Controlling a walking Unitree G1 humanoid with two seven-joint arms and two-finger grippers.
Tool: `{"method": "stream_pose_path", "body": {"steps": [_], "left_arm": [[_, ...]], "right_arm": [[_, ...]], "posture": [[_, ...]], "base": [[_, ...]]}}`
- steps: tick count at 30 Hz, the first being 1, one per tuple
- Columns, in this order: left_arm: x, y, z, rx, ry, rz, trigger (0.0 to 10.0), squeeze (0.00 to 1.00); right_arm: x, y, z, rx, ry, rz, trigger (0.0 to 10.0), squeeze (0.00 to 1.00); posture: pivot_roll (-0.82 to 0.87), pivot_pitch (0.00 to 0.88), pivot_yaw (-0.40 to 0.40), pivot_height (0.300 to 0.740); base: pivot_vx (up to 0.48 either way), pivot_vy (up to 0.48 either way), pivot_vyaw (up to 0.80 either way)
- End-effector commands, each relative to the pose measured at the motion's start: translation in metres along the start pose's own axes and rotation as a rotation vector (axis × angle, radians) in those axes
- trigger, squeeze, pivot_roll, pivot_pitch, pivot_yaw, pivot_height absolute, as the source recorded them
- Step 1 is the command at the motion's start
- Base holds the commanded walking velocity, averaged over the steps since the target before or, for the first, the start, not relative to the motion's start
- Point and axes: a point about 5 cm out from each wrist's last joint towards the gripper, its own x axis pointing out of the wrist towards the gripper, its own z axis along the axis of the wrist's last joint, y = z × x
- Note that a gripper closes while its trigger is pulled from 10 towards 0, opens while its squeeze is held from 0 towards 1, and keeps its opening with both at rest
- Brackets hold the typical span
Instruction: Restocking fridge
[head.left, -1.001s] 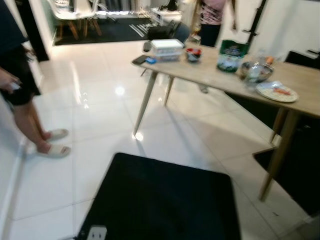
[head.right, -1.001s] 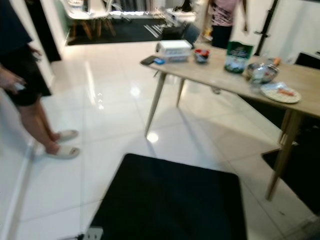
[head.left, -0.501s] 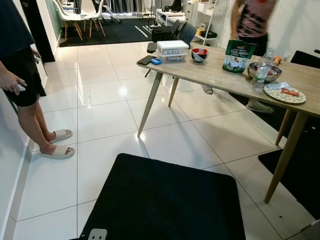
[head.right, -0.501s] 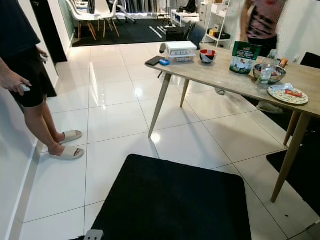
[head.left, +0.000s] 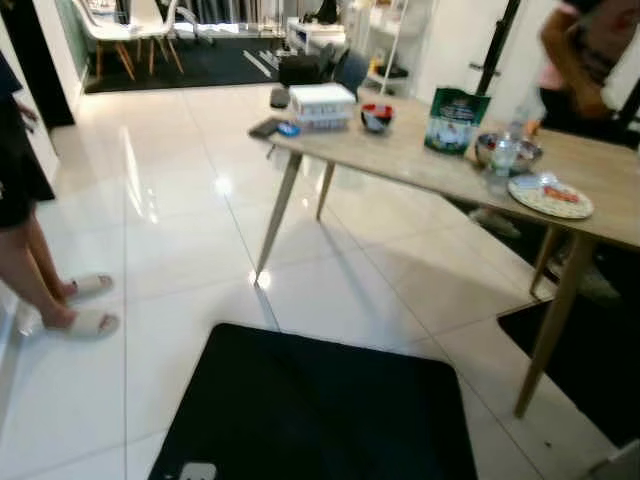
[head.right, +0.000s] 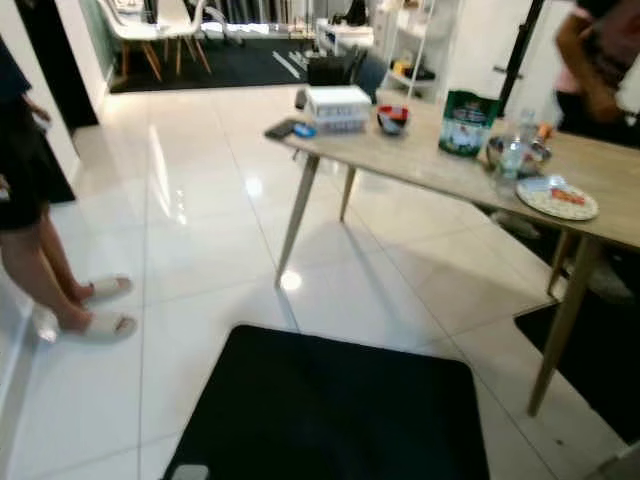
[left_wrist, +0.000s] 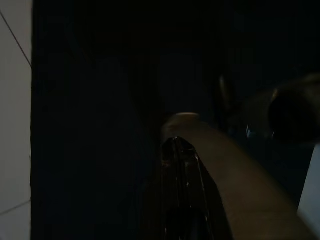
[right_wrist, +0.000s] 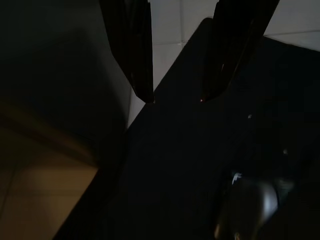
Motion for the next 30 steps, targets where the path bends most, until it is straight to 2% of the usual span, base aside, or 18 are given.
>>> {"method": "stream_pose_path", "body": {"steps": [1, 8, 27, 30], "left_arm": [[-0.0013, -0.0019, -0.0116, -0.012, 0.039, -0.005, 10.0, 0.0], [-0.0012, -0.0028, -0.0116, -0.01, 0.039, -0.008, 10.0, 0.0], [-0.0017, -0.0014, -0.0128, 0.0, 0.043, -0.009, 10.0, 0.0], [-0.0016, -0.0004, -0.0116, 0.004, 0.041, -0.008, 10.0, 0.0]], "right_arm": [[0.0006, 0.0024, 0.0015, 0.0, -0.004, 0.001, 10.0, 0.0], [0.0004, 0.0021, -0.0006, -0.003, 0.008, -0.001, 10.0, 0.0], [0.0006, 0.0053, -0.0048, -0.019, 0.025, 0.004, 10.0, 0.0], [0.0008, 0.0051, -0.0032, -0.022, 0.022, -0.001, 10.0, 0.0]], "posture": [[-0.03, 0.0, -0.04, 0.74], [-0.04, 0.0, -0.04, 0.74], [-0.03, 0.0, -0.037, 0.74], [-0.03, 0.0, -0.037, 0.74]], "base": [[0.281, 0.0, 0.0], [0.281, 0.0, 0.0], [0.36, 0.0, -0.76], [0.382, 0.0, 0.0]]}}
